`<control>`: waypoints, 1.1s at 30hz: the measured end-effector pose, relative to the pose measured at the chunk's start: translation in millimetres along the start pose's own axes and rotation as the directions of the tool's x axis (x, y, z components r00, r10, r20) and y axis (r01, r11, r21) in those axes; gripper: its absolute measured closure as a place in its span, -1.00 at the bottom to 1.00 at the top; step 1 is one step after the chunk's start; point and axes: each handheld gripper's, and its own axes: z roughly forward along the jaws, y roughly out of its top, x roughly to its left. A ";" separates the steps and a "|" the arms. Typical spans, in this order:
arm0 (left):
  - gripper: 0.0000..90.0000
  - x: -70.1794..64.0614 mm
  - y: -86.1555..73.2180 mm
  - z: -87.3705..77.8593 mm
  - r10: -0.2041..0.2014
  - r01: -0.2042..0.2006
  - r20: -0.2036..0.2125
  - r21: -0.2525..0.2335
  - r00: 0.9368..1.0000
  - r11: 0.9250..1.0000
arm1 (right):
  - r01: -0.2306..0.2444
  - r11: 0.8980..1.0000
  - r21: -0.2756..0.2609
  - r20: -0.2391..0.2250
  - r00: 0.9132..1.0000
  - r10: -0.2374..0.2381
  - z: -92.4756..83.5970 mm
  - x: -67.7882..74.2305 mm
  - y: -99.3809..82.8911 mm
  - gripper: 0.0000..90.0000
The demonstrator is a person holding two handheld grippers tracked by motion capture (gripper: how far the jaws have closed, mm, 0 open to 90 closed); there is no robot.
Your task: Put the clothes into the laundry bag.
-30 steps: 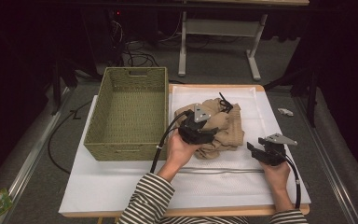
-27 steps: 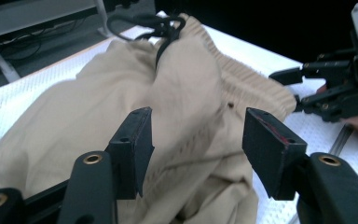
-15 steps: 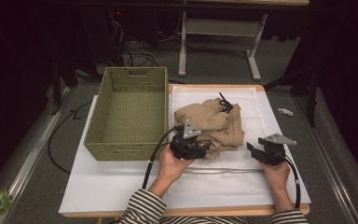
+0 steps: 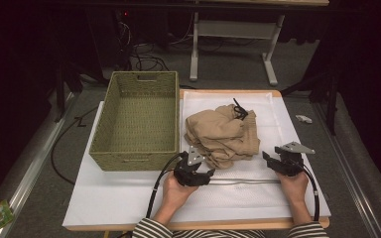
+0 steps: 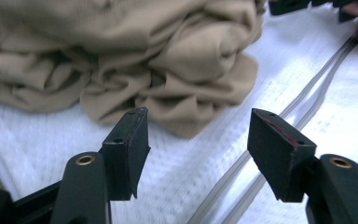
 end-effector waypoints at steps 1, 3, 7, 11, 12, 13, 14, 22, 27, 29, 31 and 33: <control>-0.13 0.3 -3.1 1.0 0.002 -0.002 -0.003 -0.001 1.000 1.000 | 0.000 1.000 0.004 0.001 1.000 0.000 0.0 0.3 0.1 -0.01; -0.12 1.3 -11.4 6.1 -0.006 0.006 -0.010 0.007 1.000 1.000 | 0.003 1.000 0.010 -0.003 1.000 -0.003 0.7 0.4 0.6 0.01; -0.13 1.8 -18.3 11.1 -0.012 0.013 -0.029 0.020 1.000 1.000 | -0.005 1.000 -0.007 -0.046 0.999 0.004 -2.2 -0.2 1.2 0.00; -0.15 3.5 -21.9 12.6 -0.036 0.037 -0.032 0.023 0.999 0.999 | -0.014 0.999 -0.049 -0.089 0.996 0.010 -13.3 3.3 3.7 -0.03; -0.16 3.4 -21.9 12.2 -0.035 0.036 -0.035 0.019 0.999 0.999 | -0.017 0.998 -0.068 -0.106 0.994 0.010 -17.7 4.4 5.1 -0.03; -0.15 3.2 -22.1 12.5 -0.037 0.038 -0.040 0.020 0.998 0.999 | -0.029 0.996 -0.084 -0.129 0.991 0.018 -22.7 5.9 7.1 -0.04; -0.15 3.0 -22.1 13.0 -0.037 0.038 -0.044 0.025 0.998 0.999 | -0.029 0.994 -0.103 -0.143 0.990 0.014 -28.0 7.6 9.9 -0.05; -0.23 5.4 -21.8 15.0 -0.061 0.063 -0.048 0.044 0.997 0.997 | 0.065 0.984 -0.168 -0.278 0.954 -0.111 -41.7 51.3 49.7 -0.25; -0.24 5.9 -21.7 15.1 -0.061 0.063 -0.047 0.047 0.997 0.997 | 0.142 0.974 -0.177 -0.324 0.926 -0.194 -25.7 81.7 74.1 -0.40; -0.24 5.5 -21.9 15.2 -0.062 0.064 -0.045 0.043 0.997 0.997 | 0.165 0.969 -0.182 -0.345 0.912 -0.220 -16.9 89.9 81.2 -0.44; -0.25 5.4 -21.9 15.0 -0.057 0.059 -0.041 0.043 0.998 0.997 | 0.174 0.970 -0.171 -0.368 0.902 -0.226 -5.9 95.6 85.4 -0.50; -0.26 5.1 -21.9 15.1 -0.056 0.058 -0.039 0.042 0.998 0.997 | 0.202 0.968 -0.150 -0.374 0.894 -0.245 5.7 101.1 87.3 -0.55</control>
